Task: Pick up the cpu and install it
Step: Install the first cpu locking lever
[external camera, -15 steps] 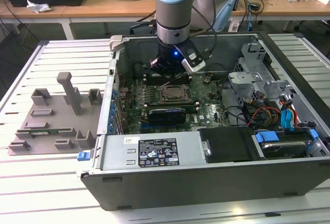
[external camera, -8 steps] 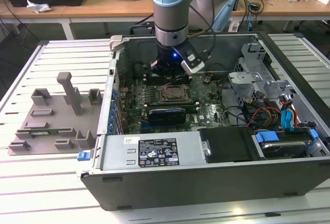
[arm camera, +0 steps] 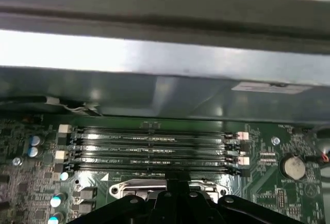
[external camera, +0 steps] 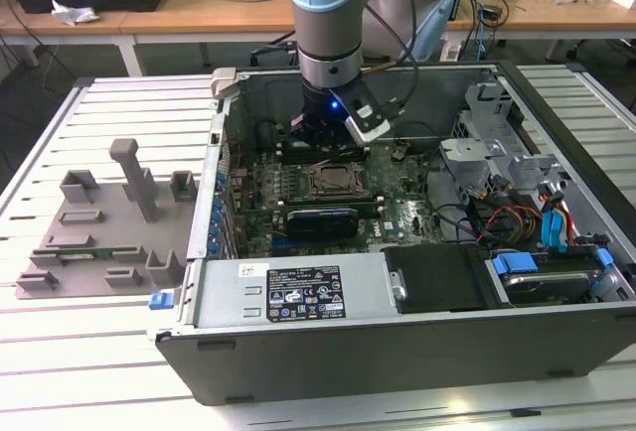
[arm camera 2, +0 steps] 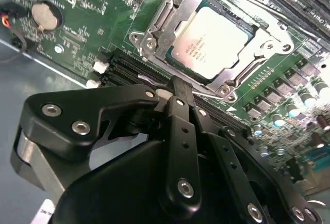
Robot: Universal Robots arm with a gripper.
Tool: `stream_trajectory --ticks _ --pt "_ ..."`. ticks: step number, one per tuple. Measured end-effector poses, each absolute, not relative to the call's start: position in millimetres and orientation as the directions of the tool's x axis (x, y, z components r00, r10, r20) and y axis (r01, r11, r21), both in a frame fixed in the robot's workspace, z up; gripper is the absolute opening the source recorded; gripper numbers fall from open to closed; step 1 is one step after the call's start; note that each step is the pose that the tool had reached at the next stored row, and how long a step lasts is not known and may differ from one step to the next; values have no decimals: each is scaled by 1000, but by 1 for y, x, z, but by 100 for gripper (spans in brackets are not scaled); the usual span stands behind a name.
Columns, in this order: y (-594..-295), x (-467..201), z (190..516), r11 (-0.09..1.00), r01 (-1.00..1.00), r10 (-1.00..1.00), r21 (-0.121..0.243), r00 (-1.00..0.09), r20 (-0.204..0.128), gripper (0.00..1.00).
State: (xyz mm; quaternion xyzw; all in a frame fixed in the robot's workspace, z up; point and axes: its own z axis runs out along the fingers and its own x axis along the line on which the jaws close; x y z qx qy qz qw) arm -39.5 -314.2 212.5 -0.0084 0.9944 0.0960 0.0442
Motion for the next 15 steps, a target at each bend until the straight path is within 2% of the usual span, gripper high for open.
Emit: stream_trajectory --ticks 15 --pt "-306 -39 211 978 84 102 190 -991 -89 11"
